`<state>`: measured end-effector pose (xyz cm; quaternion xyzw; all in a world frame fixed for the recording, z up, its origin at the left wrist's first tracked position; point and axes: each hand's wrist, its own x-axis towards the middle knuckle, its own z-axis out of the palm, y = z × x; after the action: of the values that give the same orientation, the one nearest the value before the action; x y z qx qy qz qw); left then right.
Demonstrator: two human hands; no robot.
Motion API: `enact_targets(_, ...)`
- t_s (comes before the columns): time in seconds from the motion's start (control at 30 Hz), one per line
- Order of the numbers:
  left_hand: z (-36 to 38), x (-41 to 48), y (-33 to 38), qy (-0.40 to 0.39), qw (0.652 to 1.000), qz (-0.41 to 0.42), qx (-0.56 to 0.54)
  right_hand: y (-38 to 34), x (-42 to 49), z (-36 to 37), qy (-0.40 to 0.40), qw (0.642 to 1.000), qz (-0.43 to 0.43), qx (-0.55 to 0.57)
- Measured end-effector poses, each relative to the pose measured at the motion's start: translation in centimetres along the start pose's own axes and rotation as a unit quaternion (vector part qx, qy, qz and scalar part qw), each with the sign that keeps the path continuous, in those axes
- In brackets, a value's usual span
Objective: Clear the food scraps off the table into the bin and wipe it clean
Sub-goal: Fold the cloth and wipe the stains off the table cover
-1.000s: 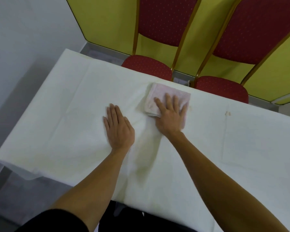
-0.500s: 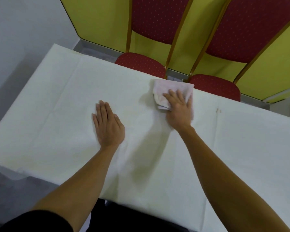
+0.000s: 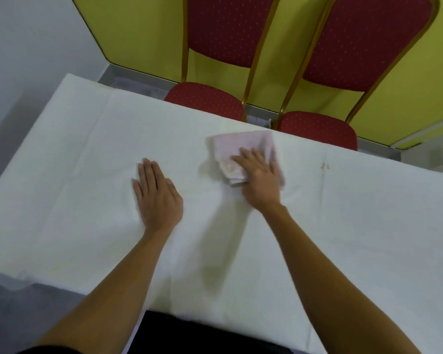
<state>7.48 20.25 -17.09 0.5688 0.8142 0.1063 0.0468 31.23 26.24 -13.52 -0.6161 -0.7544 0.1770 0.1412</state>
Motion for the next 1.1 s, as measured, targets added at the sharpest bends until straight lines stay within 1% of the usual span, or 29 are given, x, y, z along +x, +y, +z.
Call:
enact_targets(0.1,0.2,0.3,0.0,-0.014,1.0,-0.012,-0.01,5.0,-2.5,-2.7,0.045,0.989,0.141,-0.016)
enact_targets(0.17,0.1,0.7,1.6,-0.03,0.998,-0.034,-0.041,5.1,-3.6,-3.1,0.06,0.977,0.203,-0.027)
enact_targets(0.2,0.1,0.8,3.2,-0.037,0.997,-0.026,-0.059,4.5,-3.9,-2.8,0.06,0.974,0.218,-0.024)
enact_targets(0.23,0.1,0.8,5.3,-0.039,0.996,0.005,-0.075,3.7,-4.0,-2.4,0.057,0.973,0.225,-0.019)
enact_targets(0.3,0.6,0.2,10.3,-0.046,0.988,0.11,-0.098,2.8,-3.9,-1.8,0.05,0.975,0.217,-0.018)
enact_targets(0.33,1.0,-0.2,12.8,-0.061,0.979,0.163,-0.104,3.2,-4.0,-2.0,0.05,0.976,0.211,-0.025)
enact_targets(0.37,1.5,-0.8,14.5,-0.078,0.972,0.195,-0.104,3.9,-4.2,-2.4,0.049,0.978,0.199,-0.037)
enact_targets(0.4,1.9,-1.2,15.3,-0.089,0.969,0.208,-0.095,5.0,-4.4,-2.9,0.047,0.98,0.188,-0.05)
enact_targets(0.47,2.8,-1.8,15.6,-0.098,0.968,0.225,-0.059,8.4,-5.2,-4.3,0.064,0.973,0.213,-0.066)
enact_targets(0.53,3.2,-2.0,15.0,-0.086,0.967,0.24,-0.029,12.4,-6.0,-5.9,0.092,0.954,0.273,-0.08)
enact_targets(0.63,3.3,-2.0,15.1,-0.073,0.967,0.243,-0.023,16.4,-6.5,-8.0,0.118,0.917,0.371,-0.084)
enact_targets(0.7,3.2,-2.2,15.4,-0.069,0.968,0.24,-0.018,16.4,-4.9,-8.2,0.124,0.886,0.441,-0.075)
enact_targets(0.73,3.2,-2.2,15.4,-0.071,0.968,0.238,-0.018,15.3,-3.8,-7.9,0.119,0.878,0.458,-0.076)
enact_targets(0.77,3.1,-2.2,15.4,-0.074,0.968,0.238,-0.019,13.8,-2.8,-7.1,0.112,0.885,0.446,-0.079)
enact_targets(0.8,3.1,-2.2,15.3,-0.074,0.968,0.239,-0.019,12.0,-1.9,-6.1,0.103,0.906,0.401,-0.084)
enact_targets(0.87,3.0,-2.3,15.3,-0.072,0.968,0.24,-0.02,8.5,-1.3,-3.9,0.063,0.961,0.25,-0.098)
enact_targets(0.9,3.0,-2.1,15.2,-0.072,0.969,0.237,-0.021,7.2,-1.3,-3.3,0.033,0.979,0.178,-0.098)
enact_targets(0.93,2.9,-2.1,15.2,-0.073,0.968,0.238,-0.021,6.7,-1.7,-3.3,0.011,0.988,0.127,-0.09)
enact_targets(0.97,2.9,-2.0,15.2,-0.072,0.967,0.242,-0.02,7.4,-2.1,-4.1,0.004,0.992,0.095,-0.08)
enact_targets(1.0,2.9,-2.0,15.1,-0.071,0.967,0.246,-0.017,8.7,-2.5,-5.1,0.005,0.994,0.081,-0.076)
enact_targets(1.03,2.9,-2.1,15.2,-0.071,0.966,0.247,-0.014,10.5,-2.9,-6.0,0.011,0.993,0.087,-0.076)
enact_targets(1.07,2.8,-2.1,15.2,-0.073,0.967,0.246,-0.012,12.5,-3.5,-6.9,0.024,0.99,0.113,-0.076)
enact_targets(1.1,2.8,-2.1,15.2,-0.075,0.967,0.242,-0.013,14.9,-4.3,-7.8,0.042,0.982,0.163,-0.079)
